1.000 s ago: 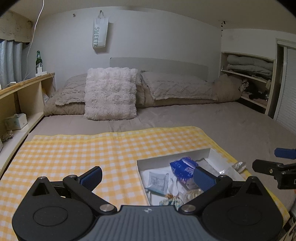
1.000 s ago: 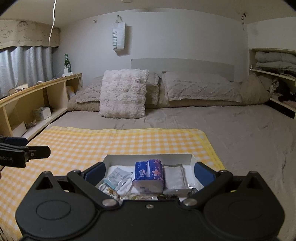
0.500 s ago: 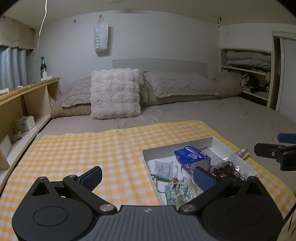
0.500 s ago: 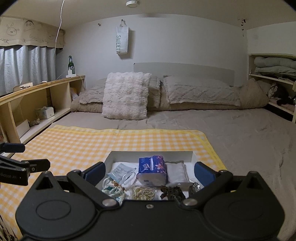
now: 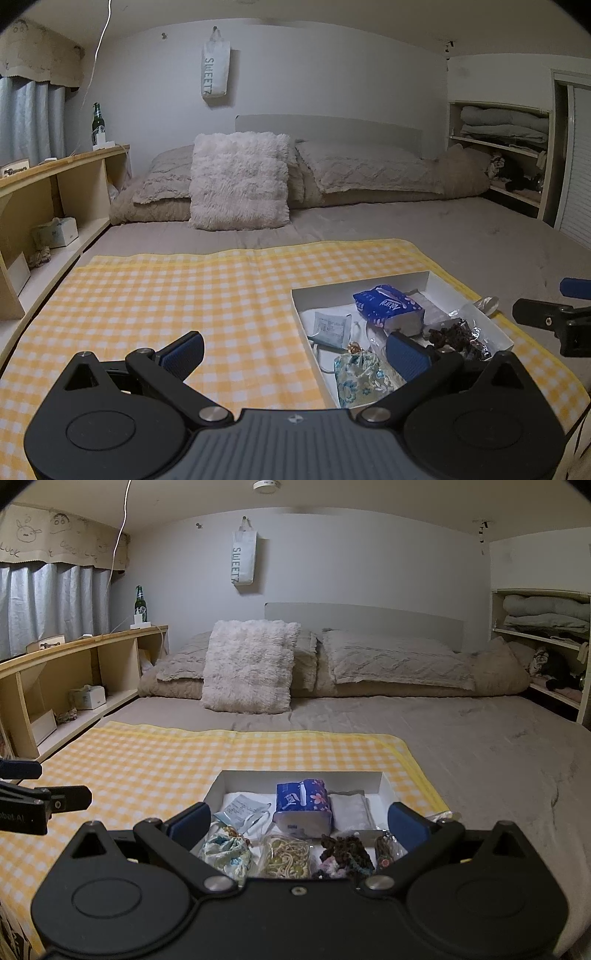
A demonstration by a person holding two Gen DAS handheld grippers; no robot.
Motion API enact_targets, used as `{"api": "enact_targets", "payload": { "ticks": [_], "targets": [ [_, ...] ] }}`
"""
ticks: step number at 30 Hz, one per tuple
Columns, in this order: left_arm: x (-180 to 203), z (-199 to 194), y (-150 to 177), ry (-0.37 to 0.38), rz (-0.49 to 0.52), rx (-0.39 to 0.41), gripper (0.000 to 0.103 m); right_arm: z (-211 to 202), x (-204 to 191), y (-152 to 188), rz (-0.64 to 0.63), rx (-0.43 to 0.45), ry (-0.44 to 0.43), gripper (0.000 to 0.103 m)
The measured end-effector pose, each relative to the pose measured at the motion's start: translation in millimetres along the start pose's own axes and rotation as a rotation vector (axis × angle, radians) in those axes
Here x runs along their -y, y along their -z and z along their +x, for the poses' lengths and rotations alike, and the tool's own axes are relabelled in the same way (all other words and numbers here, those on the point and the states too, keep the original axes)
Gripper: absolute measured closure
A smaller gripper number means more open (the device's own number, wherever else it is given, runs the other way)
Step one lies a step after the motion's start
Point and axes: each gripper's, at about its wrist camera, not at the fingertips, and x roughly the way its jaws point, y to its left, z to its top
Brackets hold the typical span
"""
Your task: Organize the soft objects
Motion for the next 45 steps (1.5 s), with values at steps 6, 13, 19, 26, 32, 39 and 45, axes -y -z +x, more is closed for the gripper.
{"api": "enact_targets", "payload": {
  "ticks": [6,13,19,26,32,39,45],
  "targets": [
    [-2.1,-1.6,2.4,0.004,-0.016,-0.003,0.0,-0.5,-1.4,-0.1,-0.015,0.002,-0.006,0.0],
    [-0.8,-3.6,3.2,0.006,-0.012,0.004,0.0,1.1,-1.6,-0.5,-0.016,0.0,-0.01,0.0],
    [0.9,-3.9,3.1,0.005,-0.012,0.004,0.0,2.6,-4.1,1.5,-0.029,0.001,-0.012,0.0],
    [1.4,-4.1,3.1,0.006,-0.007,0.004,0.0,2.7,-4.4,1.7,-0.03,0.002,-0.014,0.0],
    [1.1,-4.9,3.4,0.007,-0.005,0.006,0.0,3.0,-4.1,1.6,-0.03,0.001,-0.014,0.0],
    [1.1,-4.8,3.7,0.003,-0.003,0.005,0.0,3.0,-3.8,1.5,-0.03,0.001,-0.015,0.0],
    [-1.3,-5.4,4.3,0.004,0.0,0.003,0.0,2.9,-3.8,1.4,-0.03,0.001,-0.015,0.0]
  ]
}}
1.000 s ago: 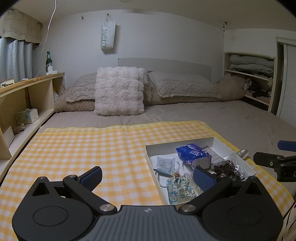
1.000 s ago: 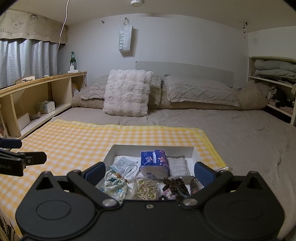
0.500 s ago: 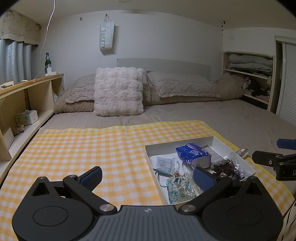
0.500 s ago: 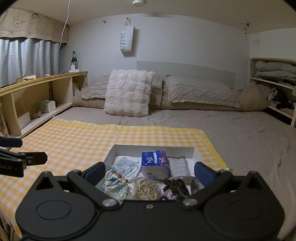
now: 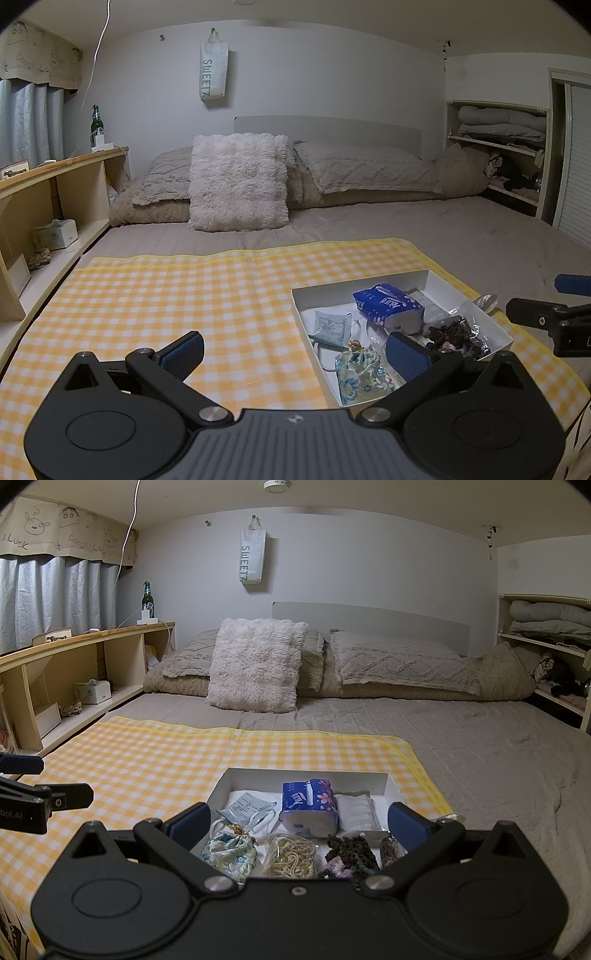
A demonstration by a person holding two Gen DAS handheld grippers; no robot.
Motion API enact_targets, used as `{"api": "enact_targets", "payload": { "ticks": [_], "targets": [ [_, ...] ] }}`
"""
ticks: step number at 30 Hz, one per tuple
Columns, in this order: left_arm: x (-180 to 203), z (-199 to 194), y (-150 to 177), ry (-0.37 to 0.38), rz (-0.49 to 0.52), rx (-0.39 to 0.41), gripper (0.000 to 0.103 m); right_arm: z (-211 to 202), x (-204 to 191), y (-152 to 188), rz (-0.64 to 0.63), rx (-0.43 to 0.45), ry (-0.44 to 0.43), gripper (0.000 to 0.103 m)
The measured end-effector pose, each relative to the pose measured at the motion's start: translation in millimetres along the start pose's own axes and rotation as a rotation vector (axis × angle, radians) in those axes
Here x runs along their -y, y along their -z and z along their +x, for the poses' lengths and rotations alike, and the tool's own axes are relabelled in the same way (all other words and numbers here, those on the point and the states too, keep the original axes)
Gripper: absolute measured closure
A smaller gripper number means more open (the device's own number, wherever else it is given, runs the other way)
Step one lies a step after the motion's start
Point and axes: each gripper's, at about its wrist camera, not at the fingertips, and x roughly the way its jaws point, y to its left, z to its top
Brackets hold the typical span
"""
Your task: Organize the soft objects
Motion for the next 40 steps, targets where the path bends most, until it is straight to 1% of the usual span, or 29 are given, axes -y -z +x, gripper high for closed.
{"api": "enact_targets", "payload": {
  "ticks": [35,40],
  "targets": [
    [-0.1,-0.5,0.1,0.001,0.005,-0.001,0.0,-0.1,0.4,-0.2,0.001,0.0,-0.001,0.0],
    [-5.5,0.5,1.0,-0.013,-0.01,-0.009,0.0,-0.1,0.5,-0.2,0.001,0.0,-0.001,0.0]
  ]
}}
